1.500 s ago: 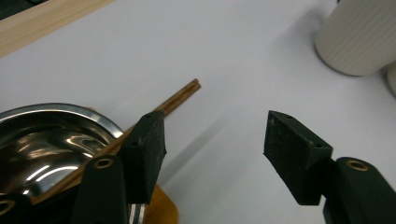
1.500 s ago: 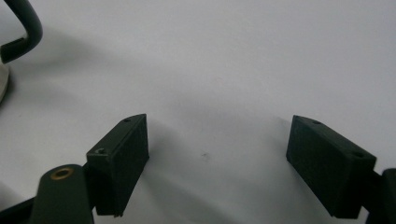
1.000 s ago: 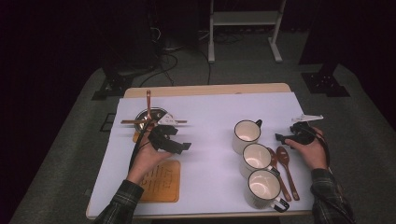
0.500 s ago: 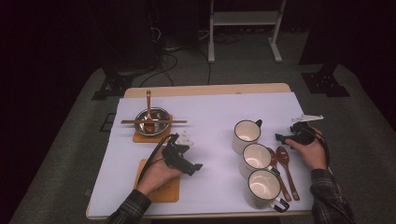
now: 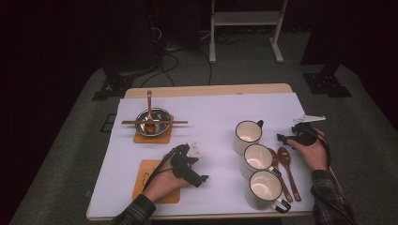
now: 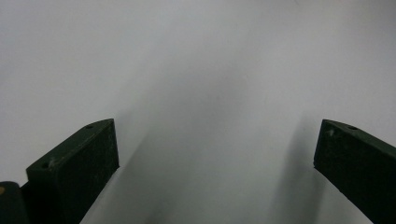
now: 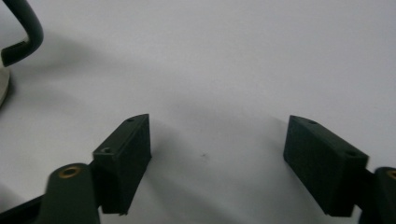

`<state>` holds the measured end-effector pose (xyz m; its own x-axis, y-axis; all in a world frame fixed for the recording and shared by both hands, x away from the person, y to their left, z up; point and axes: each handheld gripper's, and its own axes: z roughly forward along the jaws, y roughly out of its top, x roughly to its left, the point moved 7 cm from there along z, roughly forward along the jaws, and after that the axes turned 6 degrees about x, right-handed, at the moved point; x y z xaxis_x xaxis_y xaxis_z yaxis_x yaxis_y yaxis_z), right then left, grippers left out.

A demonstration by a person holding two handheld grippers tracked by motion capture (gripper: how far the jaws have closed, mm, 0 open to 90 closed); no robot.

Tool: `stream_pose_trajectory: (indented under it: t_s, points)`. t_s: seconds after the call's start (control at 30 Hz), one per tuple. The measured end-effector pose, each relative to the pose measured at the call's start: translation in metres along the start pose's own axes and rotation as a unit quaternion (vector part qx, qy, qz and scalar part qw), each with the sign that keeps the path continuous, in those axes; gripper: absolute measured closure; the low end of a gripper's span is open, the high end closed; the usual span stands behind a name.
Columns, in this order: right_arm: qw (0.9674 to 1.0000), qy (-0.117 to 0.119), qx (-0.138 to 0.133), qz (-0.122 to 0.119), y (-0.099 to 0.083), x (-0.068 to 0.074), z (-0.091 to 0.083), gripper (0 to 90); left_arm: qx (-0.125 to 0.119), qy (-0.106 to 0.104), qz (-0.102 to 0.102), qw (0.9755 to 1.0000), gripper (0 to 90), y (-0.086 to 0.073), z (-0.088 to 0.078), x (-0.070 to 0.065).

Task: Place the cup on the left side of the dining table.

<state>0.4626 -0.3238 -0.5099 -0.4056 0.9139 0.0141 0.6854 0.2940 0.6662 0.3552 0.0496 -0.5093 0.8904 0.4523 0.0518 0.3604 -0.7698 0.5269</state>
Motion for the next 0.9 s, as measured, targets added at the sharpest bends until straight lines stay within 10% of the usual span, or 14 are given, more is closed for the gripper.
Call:
stream_pose_trajectory:
  t_s: [0.9]
  points:
    - [0.9951, 0.087, -0.044, -0.016, 0.033, 0.043, -0.021, 42.5, -0.026, -0.011, -0.008, 0.9996, 0.0, -0.004, 0.001, 0.001]
